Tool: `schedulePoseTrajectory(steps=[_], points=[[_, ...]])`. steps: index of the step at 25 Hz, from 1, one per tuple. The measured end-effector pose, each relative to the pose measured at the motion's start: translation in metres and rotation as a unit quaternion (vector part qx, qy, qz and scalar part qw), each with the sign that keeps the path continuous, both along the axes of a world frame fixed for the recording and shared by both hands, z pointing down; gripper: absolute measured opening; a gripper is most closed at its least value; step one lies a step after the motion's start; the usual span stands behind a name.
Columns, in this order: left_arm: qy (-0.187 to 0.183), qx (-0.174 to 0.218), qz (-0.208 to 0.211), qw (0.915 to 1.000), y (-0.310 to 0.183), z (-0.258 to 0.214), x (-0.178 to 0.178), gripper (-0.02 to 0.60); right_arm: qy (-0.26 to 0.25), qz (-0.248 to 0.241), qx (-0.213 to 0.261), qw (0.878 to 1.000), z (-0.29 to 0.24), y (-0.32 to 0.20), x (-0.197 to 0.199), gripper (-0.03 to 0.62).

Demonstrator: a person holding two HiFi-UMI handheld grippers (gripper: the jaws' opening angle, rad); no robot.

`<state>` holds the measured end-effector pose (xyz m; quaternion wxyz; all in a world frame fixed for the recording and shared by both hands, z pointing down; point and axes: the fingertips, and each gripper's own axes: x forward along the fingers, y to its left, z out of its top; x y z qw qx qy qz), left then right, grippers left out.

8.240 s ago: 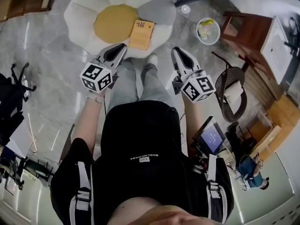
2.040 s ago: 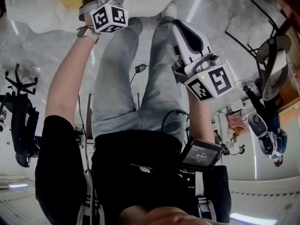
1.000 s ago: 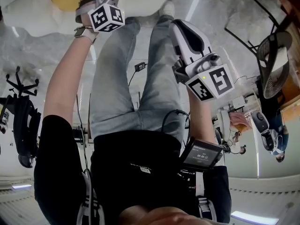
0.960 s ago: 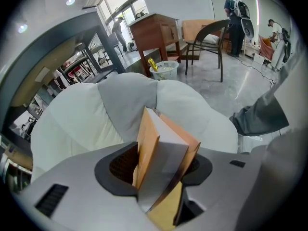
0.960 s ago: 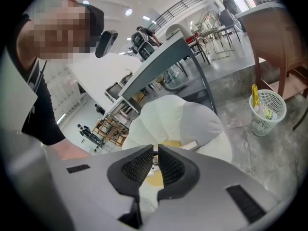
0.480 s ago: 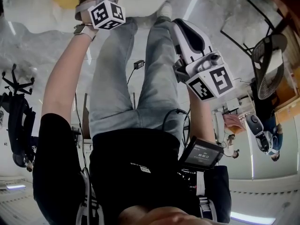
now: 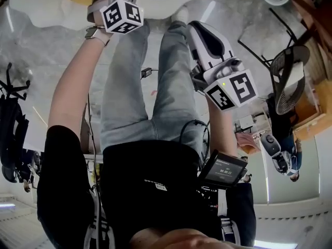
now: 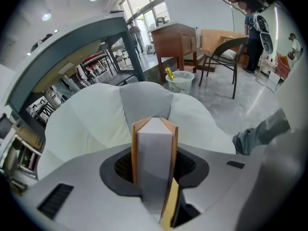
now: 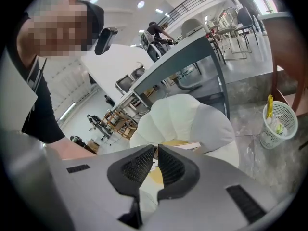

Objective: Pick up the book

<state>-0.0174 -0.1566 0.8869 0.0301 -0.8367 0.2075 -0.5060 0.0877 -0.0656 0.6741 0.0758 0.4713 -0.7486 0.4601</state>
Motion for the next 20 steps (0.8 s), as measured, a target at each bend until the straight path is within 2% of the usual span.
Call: schedulePoseTrajectory(steps=[10, 20], points=[[0.013, 0.006, -0.056, 0.9983, 0.006, -0.052, -0.032, 0.154, -0.001, -0.049, 0.02, 0.999, -0.036, -0.005, -0.024, 0.048], [0.058, 0.003, -0.116, 0.9915, 0.023, -0.119, -0.059, 0.154, -0.007, -0.087, 0.047, 0.995, -0.079, -0.009, -0.058, 0.048]])
